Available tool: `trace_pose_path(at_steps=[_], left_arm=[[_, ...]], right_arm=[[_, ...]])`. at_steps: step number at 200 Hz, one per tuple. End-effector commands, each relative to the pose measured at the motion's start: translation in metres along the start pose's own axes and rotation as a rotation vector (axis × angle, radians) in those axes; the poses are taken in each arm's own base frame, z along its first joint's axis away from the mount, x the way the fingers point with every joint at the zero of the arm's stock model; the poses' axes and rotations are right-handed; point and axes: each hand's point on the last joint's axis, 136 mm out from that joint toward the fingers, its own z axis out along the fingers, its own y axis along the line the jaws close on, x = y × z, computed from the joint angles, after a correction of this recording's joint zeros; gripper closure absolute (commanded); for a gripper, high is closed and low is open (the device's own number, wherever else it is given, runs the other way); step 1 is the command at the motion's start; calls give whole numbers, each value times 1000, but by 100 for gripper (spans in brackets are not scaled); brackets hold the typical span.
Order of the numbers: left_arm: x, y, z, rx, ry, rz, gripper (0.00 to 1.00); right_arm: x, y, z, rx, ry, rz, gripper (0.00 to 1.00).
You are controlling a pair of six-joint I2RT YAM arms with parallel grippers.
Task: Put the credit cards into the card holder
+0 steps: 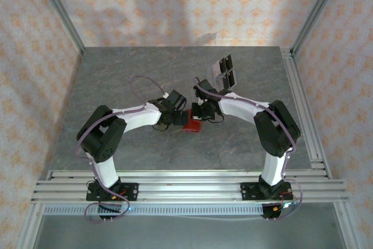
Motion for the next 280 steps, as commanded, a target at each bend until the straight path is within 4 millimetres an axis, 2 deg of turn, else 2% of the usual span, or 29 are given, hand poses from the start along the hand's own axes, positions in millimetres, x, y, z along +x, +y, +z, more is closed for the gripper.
trace_pose_path(at_steps=[1, 126, 220, 280], left_arm=[[3, 1, 3, -4, 5, -9, 5], [2, -1, 2, -1, 3, -5, 5], [2, -2, 1, 3, 5, -4, 5], [2, -2, 0, 6, 2, -6, 5]], right_arm=[[-7, 3, 2, -9, -10, -3, 100], [8, -20, 24, 57, 33, 5, 100], [26, -63, 41, 140, 64, 79, 100], [50, -86, 54, 191, 111, 131, 100]])
